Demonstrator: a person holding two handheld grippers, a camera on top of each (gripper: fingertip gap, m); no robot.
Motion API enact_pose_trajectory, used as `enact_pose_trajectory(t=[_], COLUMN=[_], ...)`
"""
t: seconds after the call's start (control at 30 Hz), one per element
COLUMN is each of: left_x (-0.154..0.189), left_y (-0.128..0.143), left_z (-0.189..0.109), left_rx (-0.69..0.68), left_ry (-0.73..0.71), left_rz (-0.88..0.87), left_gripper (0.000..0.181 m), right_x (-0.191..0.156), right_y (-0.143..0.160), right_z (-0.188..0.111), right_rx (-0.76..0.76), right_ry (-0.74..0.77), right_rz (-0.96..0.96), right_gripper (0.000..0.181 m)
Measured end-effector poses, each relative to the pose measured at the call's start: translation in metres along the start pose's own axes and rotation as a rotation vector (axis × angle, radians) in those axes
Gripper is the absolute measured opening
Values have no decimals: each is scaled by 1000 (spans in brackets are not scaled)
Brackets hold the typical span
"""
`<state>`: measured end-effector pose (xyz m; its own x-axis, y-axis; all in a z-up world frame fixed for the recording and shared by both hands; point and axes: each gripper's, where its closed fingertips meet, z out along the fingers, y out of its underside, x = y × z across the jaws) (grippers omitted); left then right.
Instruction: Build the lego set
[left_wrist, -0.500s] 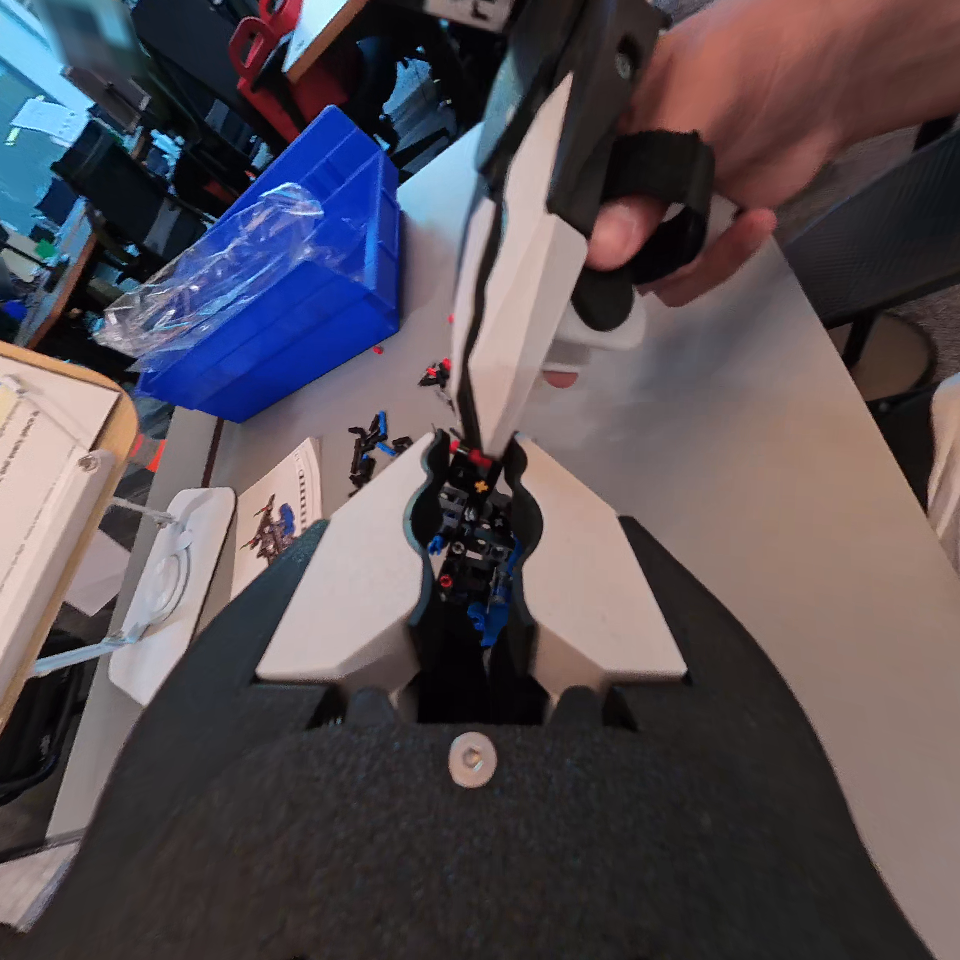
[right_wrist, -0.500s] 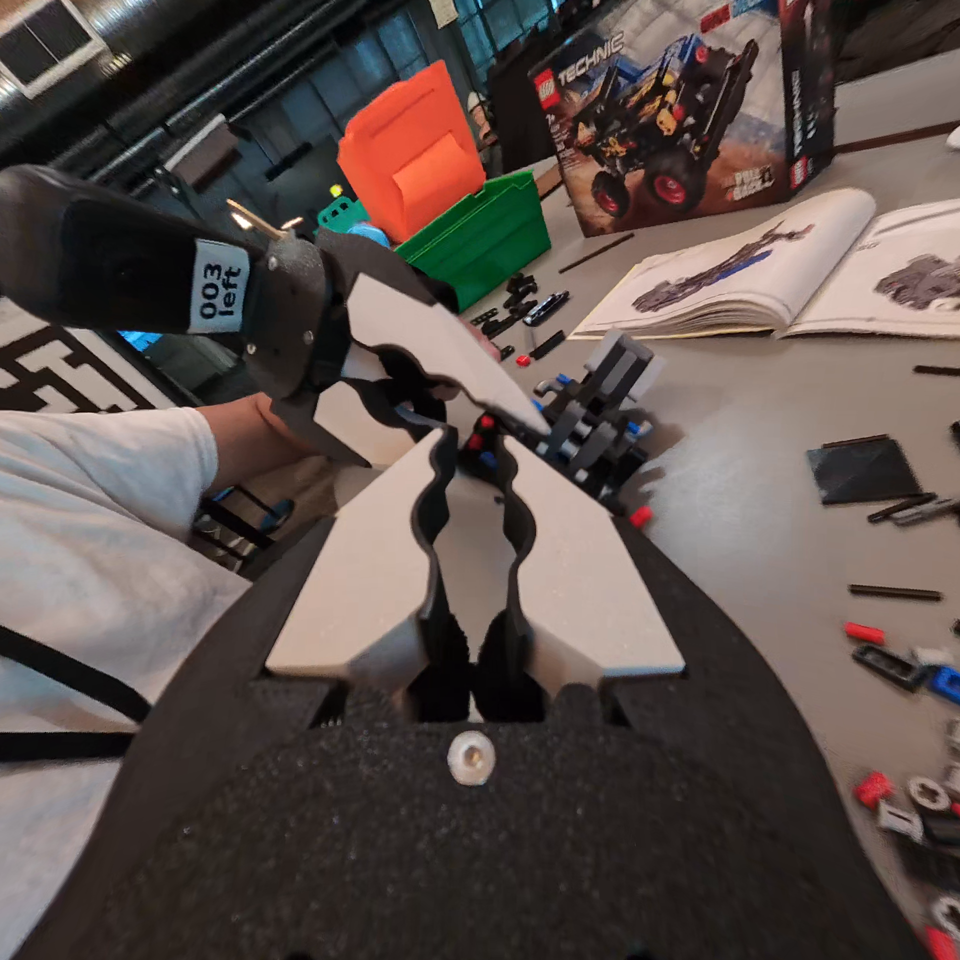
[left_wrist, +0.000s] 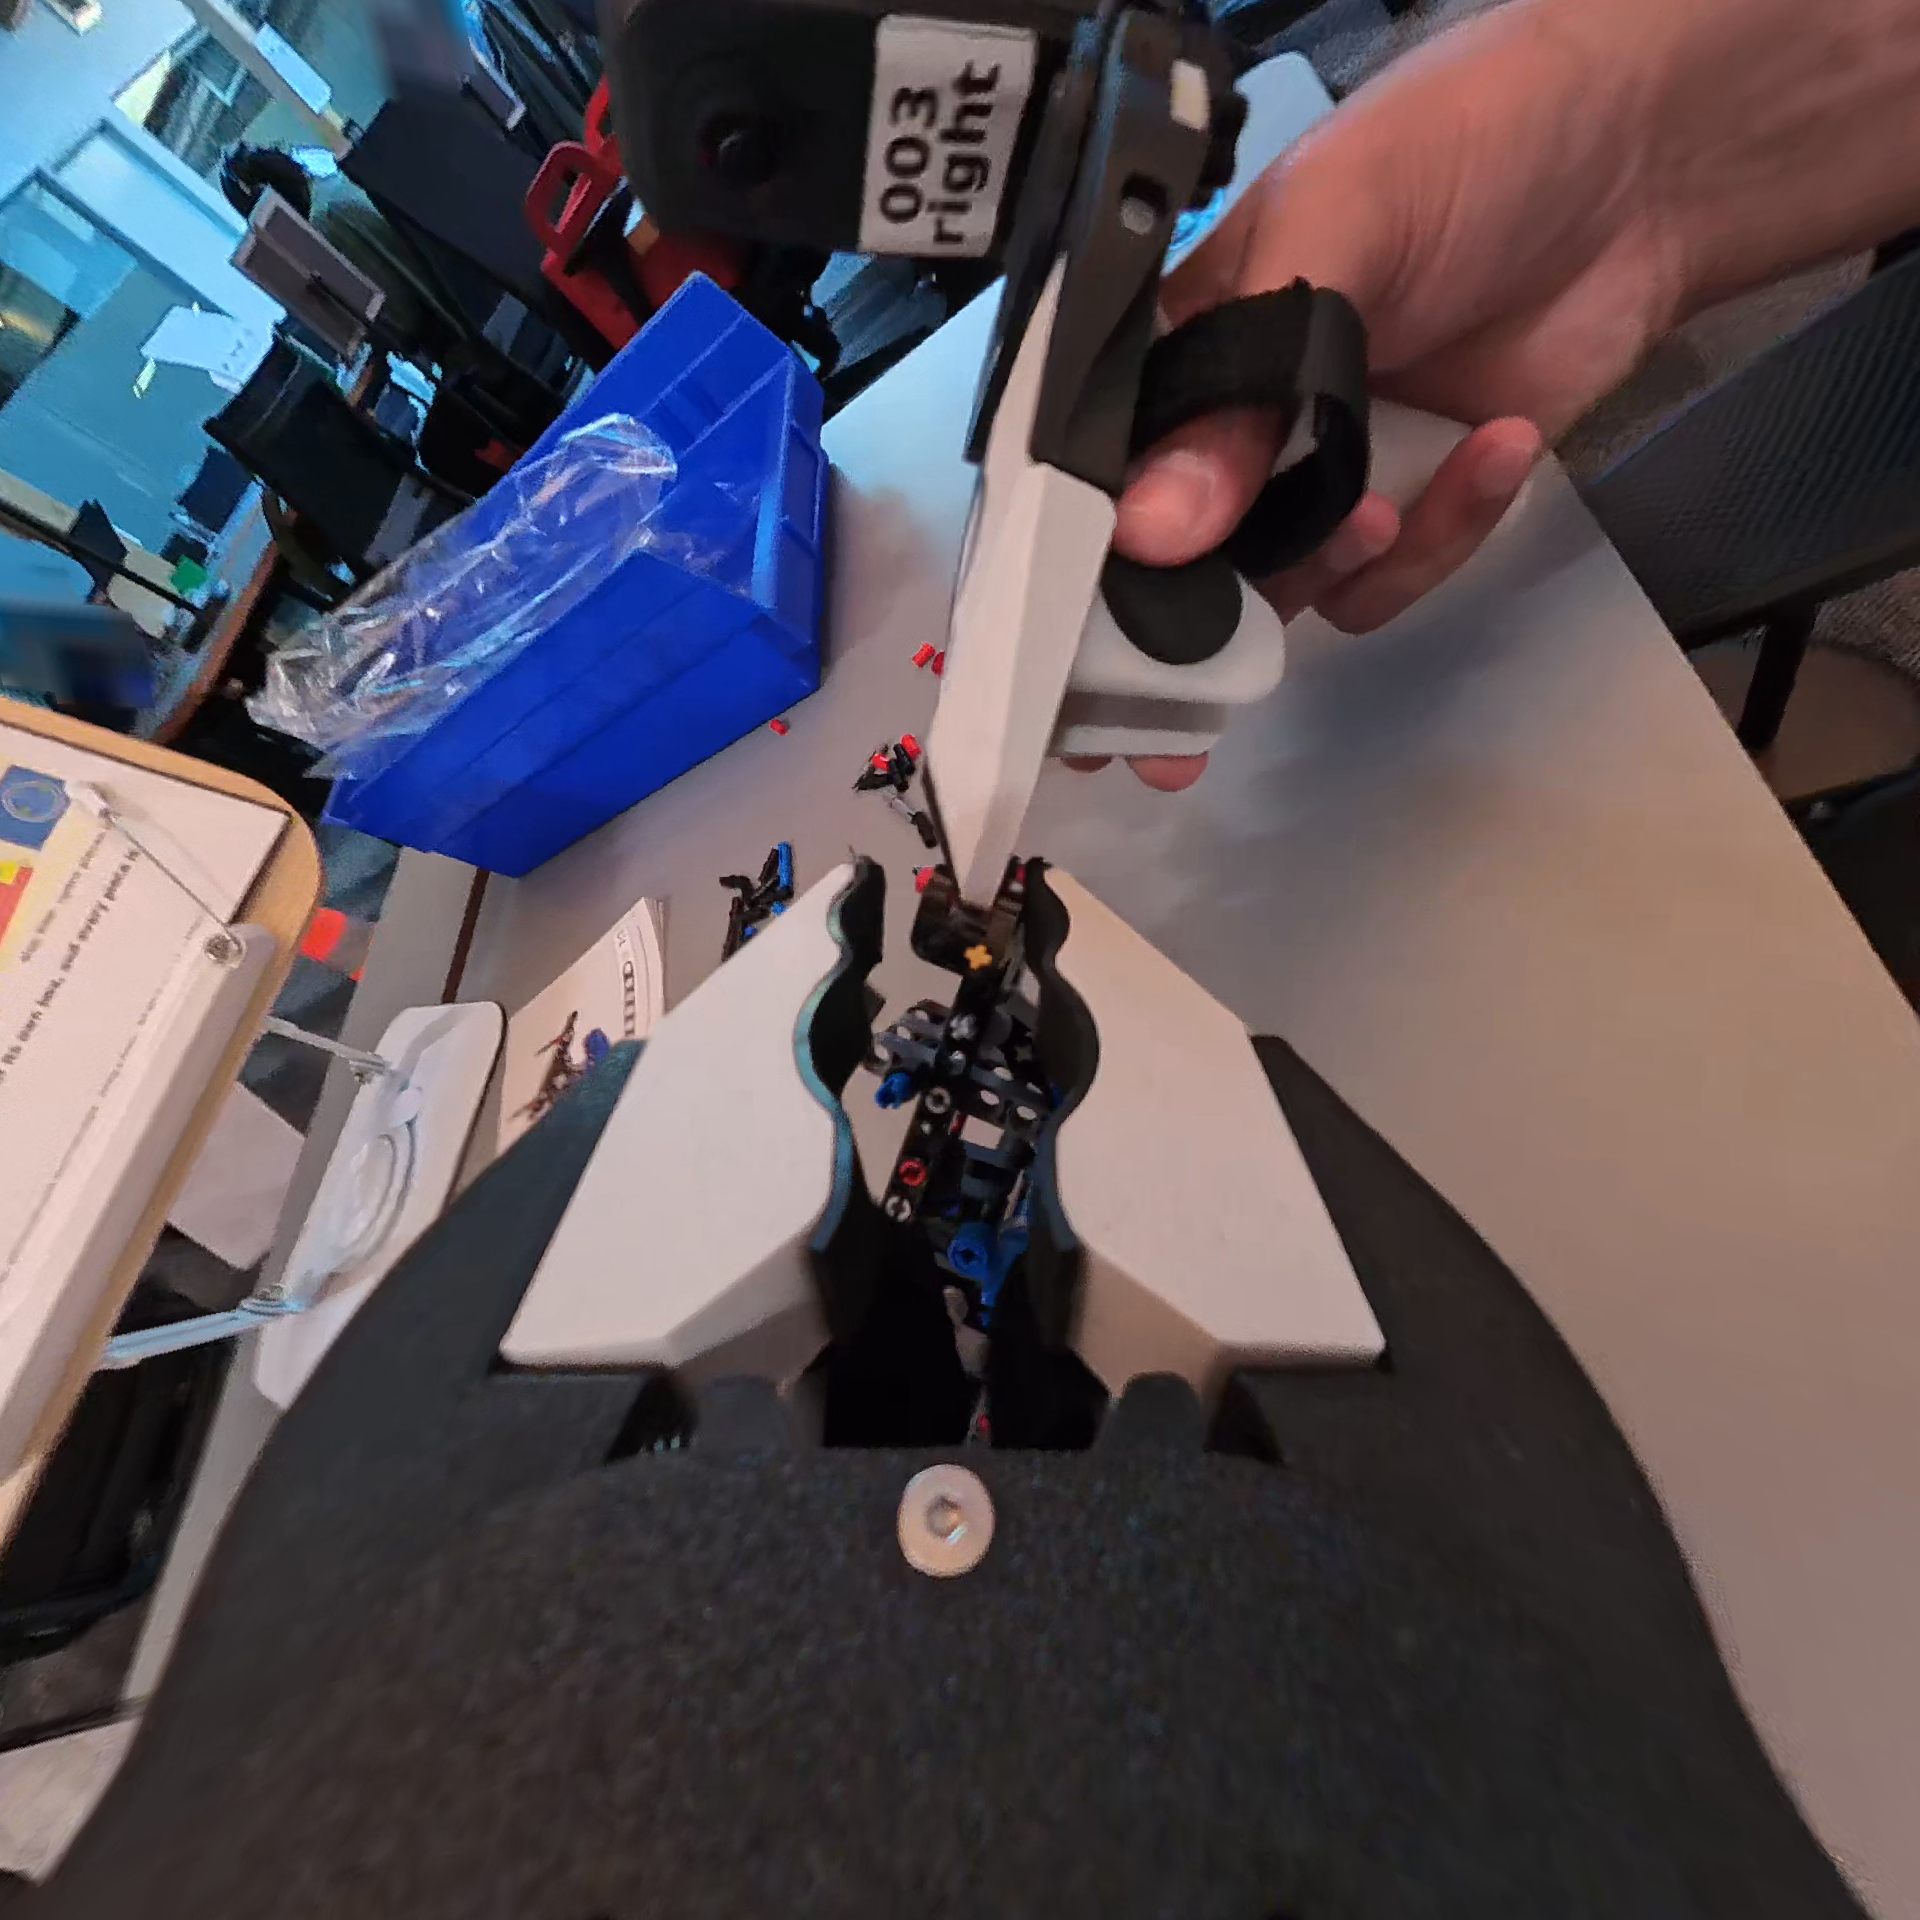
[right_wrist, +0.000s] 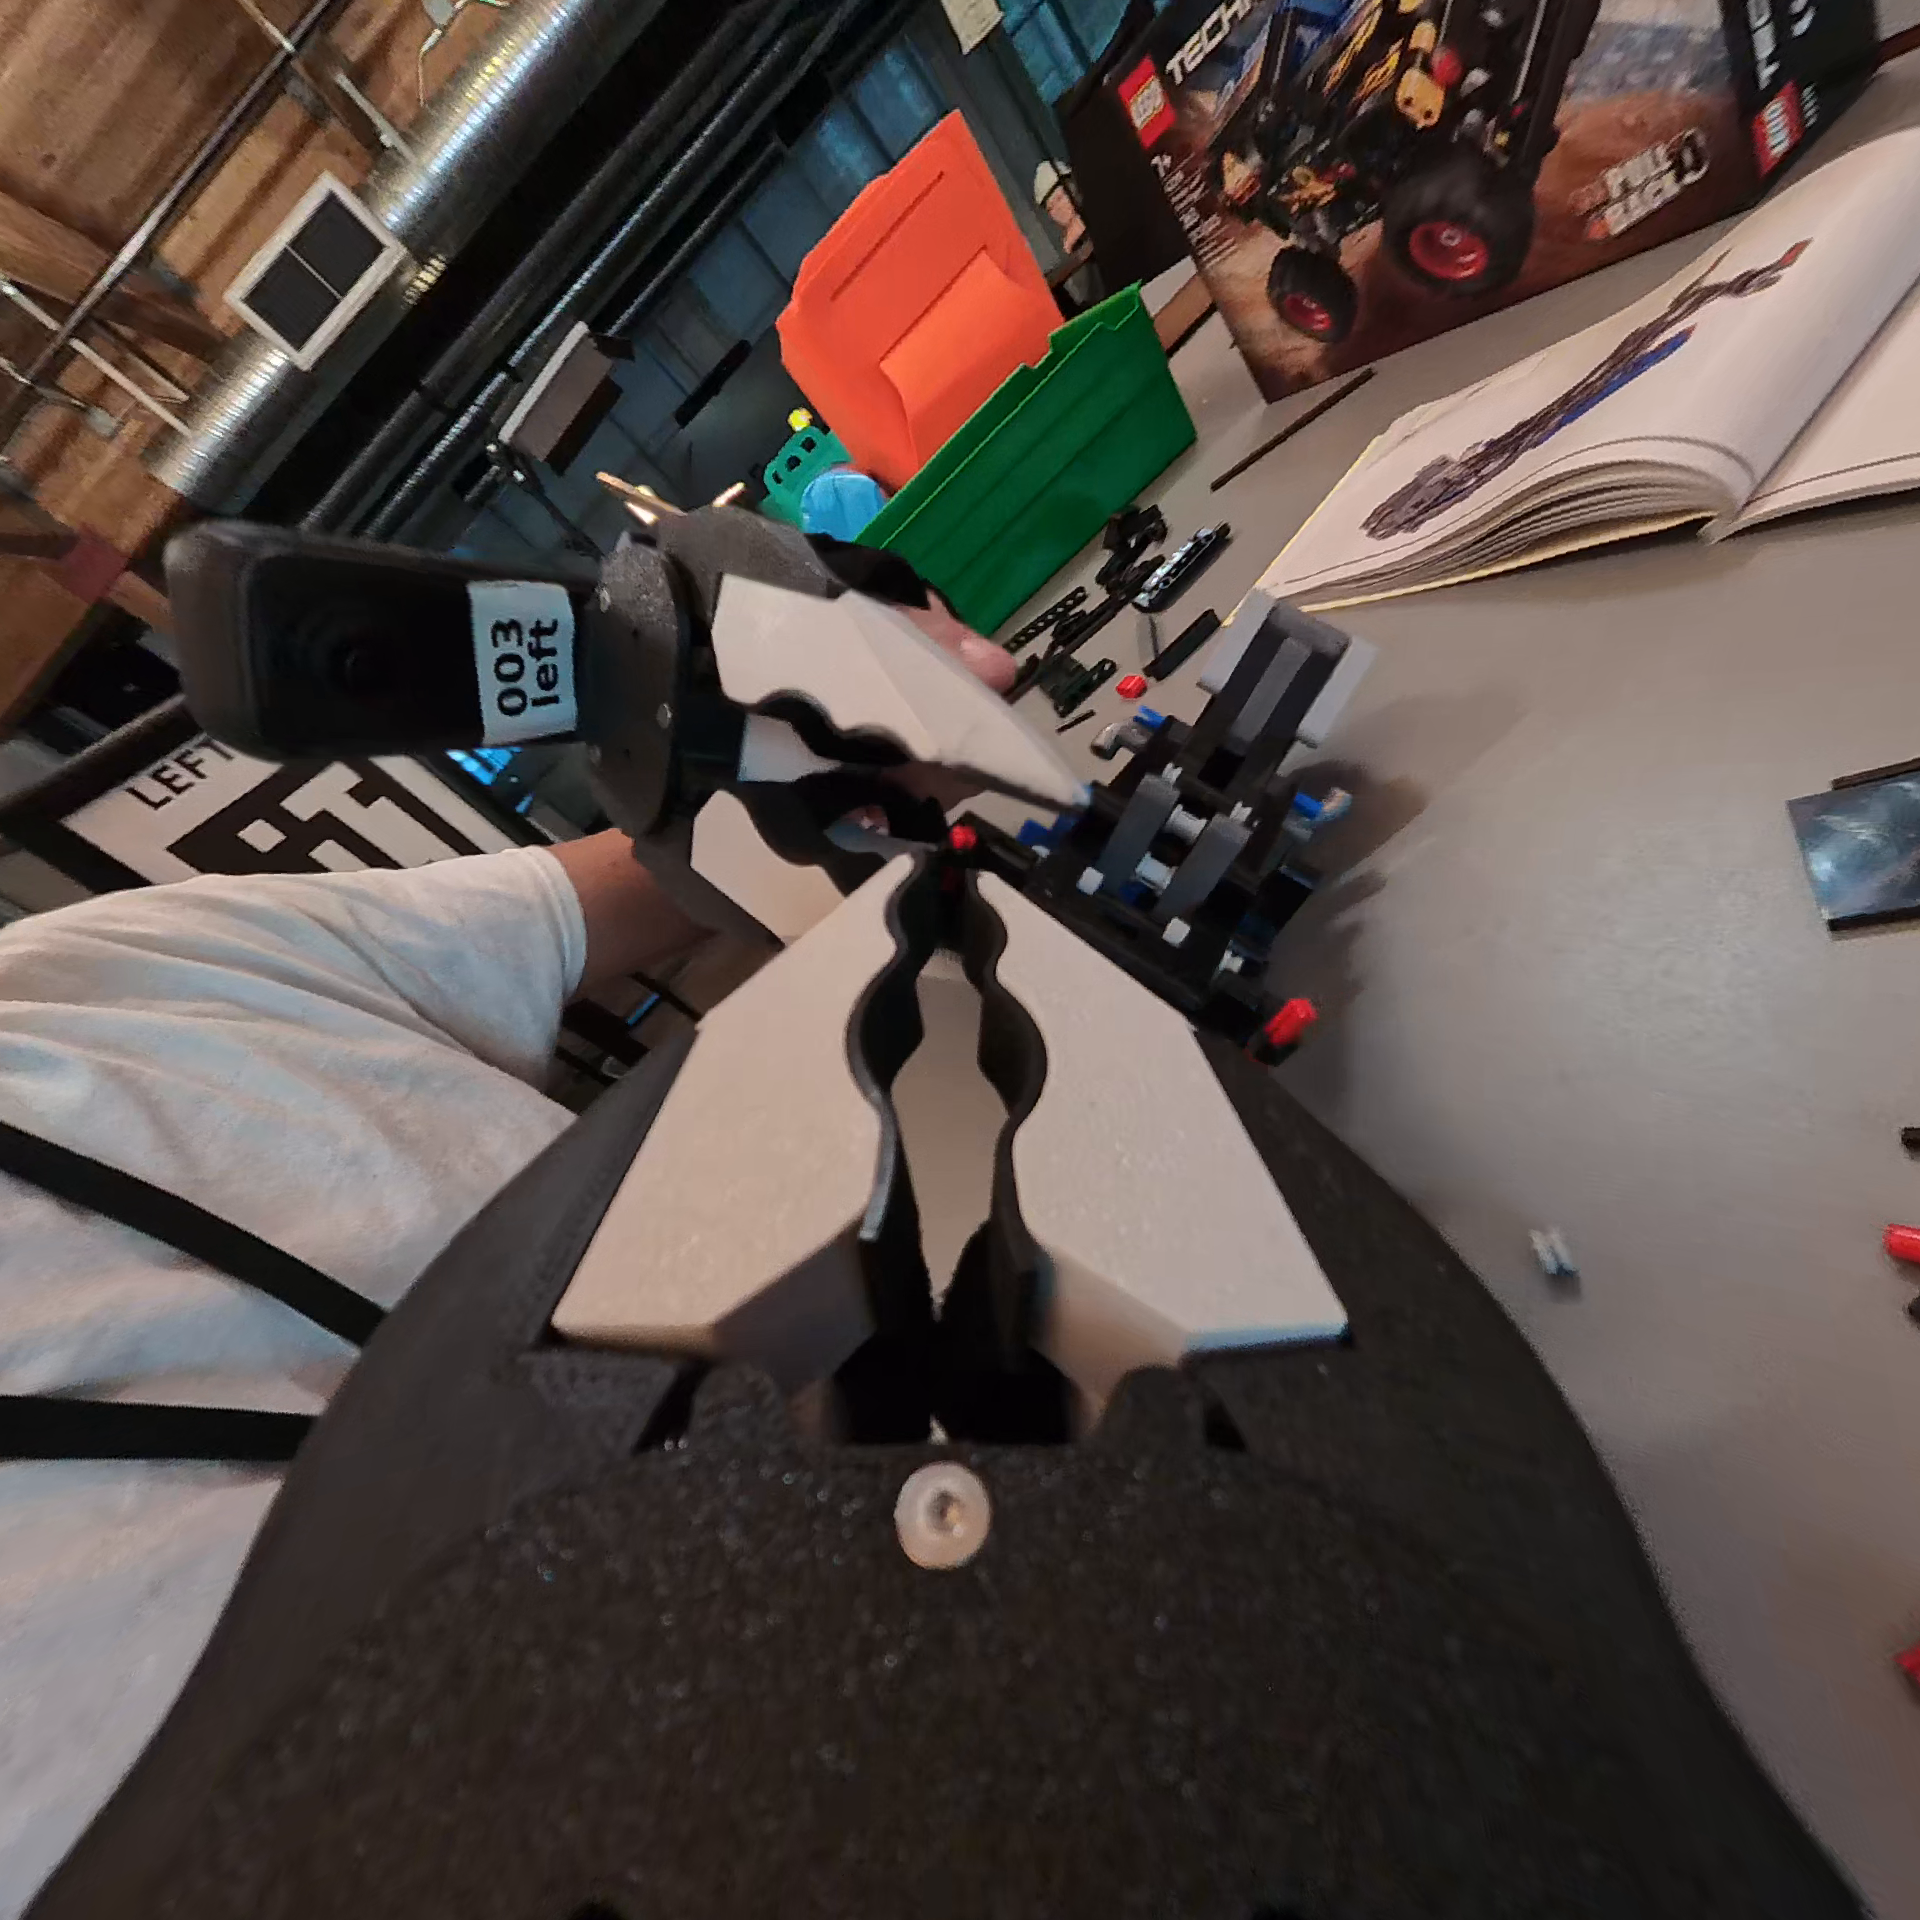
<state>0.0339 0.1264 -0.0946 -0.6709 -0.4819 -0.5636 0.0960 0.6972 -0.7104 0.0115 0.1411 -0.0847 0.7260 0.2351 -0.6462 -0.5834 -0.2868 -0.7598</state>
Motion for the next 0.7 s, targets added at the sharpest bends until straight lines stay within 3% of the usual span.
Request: enact_pose_trajectory(t=[0.17, 0.37, 0.47, 0.6, 0.7], left_x=[-1, -1, -4, -4, -3], left_y=[4, 8, 12, 16, 18], left_z=[1, 3, 8, 12, 12], left_rx=[-40, -56, -85, -83, -89], left_ry=[-65, -19, -36, -9, 5], left_rz=[127, 79, 11, -73, -65], left_gripper=[18, 17, 16, 16, 16], right_x=[3, 7, 15, 26, 28], right_y=[0, 0, -3, -4, -4], right_z=[-2, -2, -3, -5, -5], right_rx=[17, 31, 57, 34, 21], right_ry=[-53, -44, 65, 298, 359], right_rz=[66, 69, -38, -348, -446], right_gripper=[2, 2, 2, 1, 1])
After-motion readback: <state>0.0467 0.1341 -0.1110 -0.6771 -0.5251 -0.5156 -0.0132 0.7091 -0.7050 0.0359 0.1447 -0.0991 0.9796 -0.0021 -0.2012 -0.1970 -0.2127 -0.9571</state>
